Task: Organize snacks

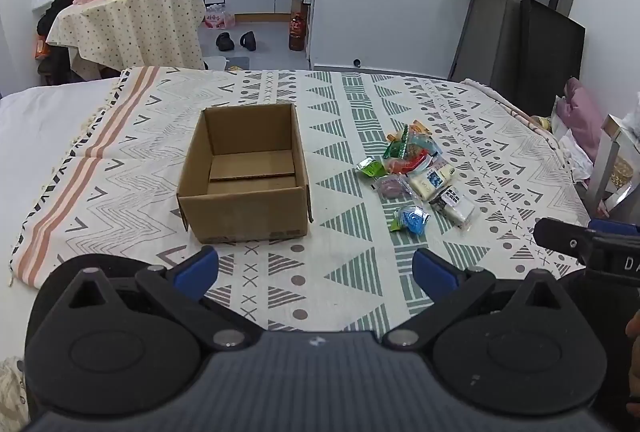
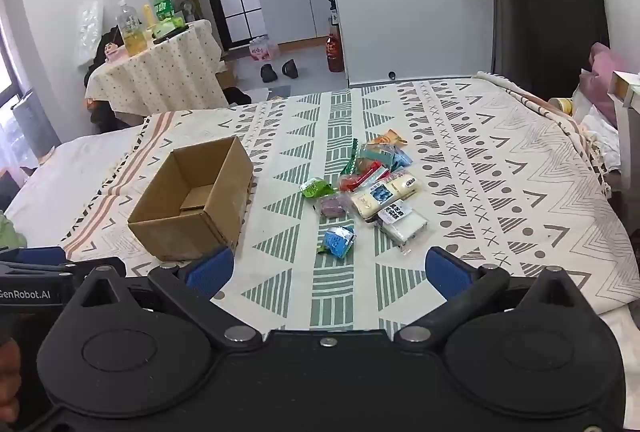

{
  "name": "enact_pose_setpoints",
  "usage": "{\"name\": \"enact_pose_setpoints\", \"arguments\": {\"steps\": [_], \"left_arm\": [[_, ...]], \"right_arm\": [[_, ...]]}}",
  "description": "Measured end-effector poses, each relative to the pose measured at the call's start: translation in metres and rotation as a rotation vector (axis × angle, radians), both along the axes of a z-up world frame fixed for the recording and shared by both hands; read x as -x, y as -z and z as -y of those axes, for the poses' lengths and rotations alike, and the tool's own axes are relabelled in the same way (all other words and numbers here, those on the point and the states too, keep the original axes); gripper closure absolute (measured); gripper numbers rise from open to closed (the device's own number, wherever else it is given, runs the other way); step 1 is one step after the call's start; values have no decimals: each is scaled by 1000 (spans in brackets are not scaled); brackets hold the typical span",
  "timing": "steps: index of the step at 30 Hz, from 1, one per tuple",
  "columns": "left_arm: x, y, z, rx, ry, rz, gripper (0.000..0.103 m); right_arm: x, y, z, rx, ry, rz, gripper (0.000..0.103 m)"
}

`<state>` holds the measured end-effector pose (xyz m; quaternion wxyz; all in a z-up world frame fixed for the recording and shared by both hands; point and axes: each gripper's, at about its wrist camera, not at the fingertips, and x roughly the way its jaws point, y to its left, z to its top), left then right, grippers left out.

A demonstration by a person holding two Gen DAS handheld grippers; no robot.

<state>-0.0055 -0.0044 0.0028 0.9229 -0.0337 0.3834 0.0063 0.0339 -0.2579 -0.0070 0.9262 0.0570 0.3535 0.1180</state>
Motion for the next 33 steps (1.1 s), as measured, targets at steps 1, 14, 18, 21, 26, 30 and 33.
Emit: {"name": "enact_pose_setpoints", "arguments": {"steps": [1,14,18,21,26,30,33], "left_arm": [[1,-1,0,1,3,-2,0],[5,0,-2,0,6,-17,0],[4,-1,-2,2,4,-19,0],[5,-1,-3,6,6,-21,0],[6,-1,-3,12,8,-20,0],[6,-1,-4,13,10,-20,0],[6,-1,-4,13,8,-20,0]], "right_arm": [[0,0,0,-1,3,-3,0],[7,-1,-2,11,-18,25,0],[6,-1,-4,5,-18,20,0],[6,0,-4,8,-21,15,0],[7,0,-4,11,-22,18,0],[8,-1,-4,8,-33,21,0],[8,0,-5,10,-36,24,0]]}}
